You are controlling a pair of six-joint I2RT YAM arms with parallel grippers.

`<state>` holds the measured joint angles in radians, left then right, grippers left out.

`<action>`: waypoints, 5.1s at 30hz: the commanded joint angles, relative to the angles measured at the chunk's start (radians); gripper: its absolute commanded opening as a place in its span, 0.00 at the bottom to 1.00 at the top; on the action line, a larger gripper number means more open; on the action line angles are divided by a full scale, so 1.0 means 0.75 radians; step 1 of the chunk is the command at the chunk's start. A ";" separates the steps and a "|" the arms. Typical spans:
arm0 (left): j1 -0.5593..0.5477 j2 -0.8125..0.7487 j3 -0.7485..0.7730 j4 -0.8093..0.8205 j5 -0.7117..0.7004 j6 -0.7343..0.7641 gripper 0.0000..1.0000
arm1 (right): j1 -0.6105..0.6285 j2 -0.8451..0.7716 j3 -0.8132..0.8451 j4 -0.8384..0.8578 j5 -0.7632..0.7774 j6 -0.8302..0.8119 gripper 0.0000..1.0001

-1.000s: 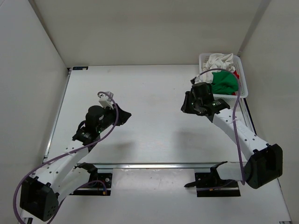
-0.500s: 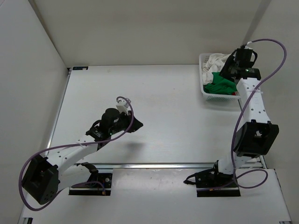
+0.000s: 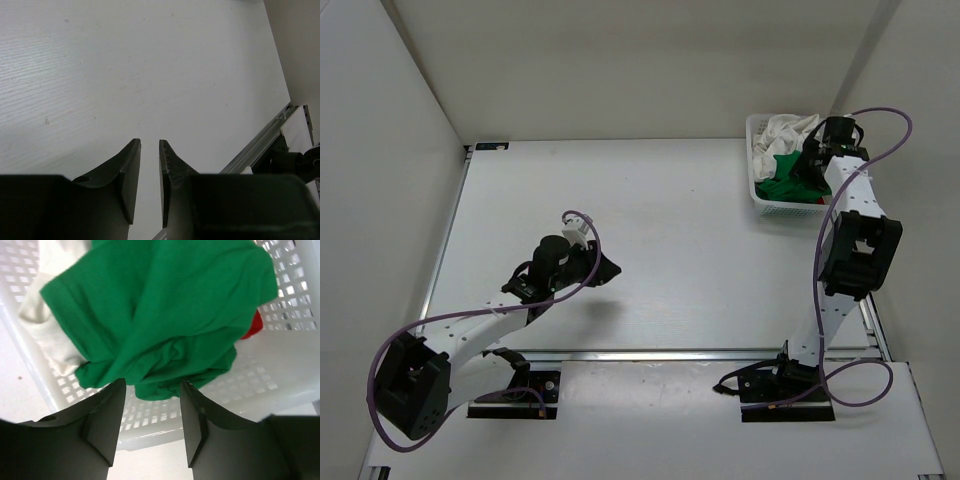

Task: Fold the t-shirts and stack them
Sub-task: Grab crumpled tshirt from bin with the right arm, then move the tshirt to the center of the board, then flatten out the tshirt

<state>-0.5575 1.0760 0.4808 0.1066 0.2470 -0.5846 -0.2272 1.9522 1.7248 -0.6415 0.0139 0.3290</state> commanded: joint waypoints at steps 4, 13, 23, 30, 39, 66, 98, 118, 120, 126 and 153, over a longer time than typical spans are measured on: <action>0.011 0.001 -0.009 0.050 0.029 0.004 0.32 | -0.012 0.009 0.077 0.113 -0.096 0.019 0.46; 0.030 0.014 -0.017 0.066 0.037 -0.018 0.32 | -0.002 0.170 0.283 -0.020 -0.023 0.017 0.44; 0.048 0.018 -0.017 0.060 0.039 -0.020 0.32 | -0.004 0.236 0.388 -0.098 0.031 0.042 0.00; 0.025 0.038 0.015 0.062 0.037 -0.039 0.31 | 0.049 -0.074 0.414 -0.051 0.086 0.022 0.00; 0.089 -0.027 0.060 0.013 0.051 -0.051 0.31 | 0.388 -0.551 0.517 0.066 0.110 -0.097 0.00; 0.473 -0.238 0.014 -0.185 -0.035 -0.096 0.33 | 0.618 -0.197 0.044 0.561 -0.305 -0.144 0.06; 0.336 0.438 0.040 -0.087 -0.354 -0.018 0.62 | 0.947 -0.685 -1.361 0.604 -0.037 0.267 0.42; 0.179 0.163 0.618 -0.588 -0.578 0.117 0.00 | 0.686 -0.791 -1.367 0.675 -0.102 0.318 0.00; 0.085 0.110 0.686 -0.729 -0.652 0.129 0.00 | 0.651 -0.752 -1.365 0.700 -0.125 0.324 0.00; -0.034 -0.030 0.556 -0.821 -0.704 0.062 0.03 | 0.459 -0.650 -1.322 0.741 -0.131 0.336 0.00; 0.504 -0.003 -0.005 -0.187 -0.227 -0.217 0.56 | 0.403 -0.697 -1.381 0.810 -0.235 0.412 0.00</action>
<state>-0.1333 1.0718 0.4908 -0.1478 0.0002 -0.7170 0.0654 1.4742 0.7074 -0.0845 -0.1459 0.6292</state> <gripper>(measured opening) 0.534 0.008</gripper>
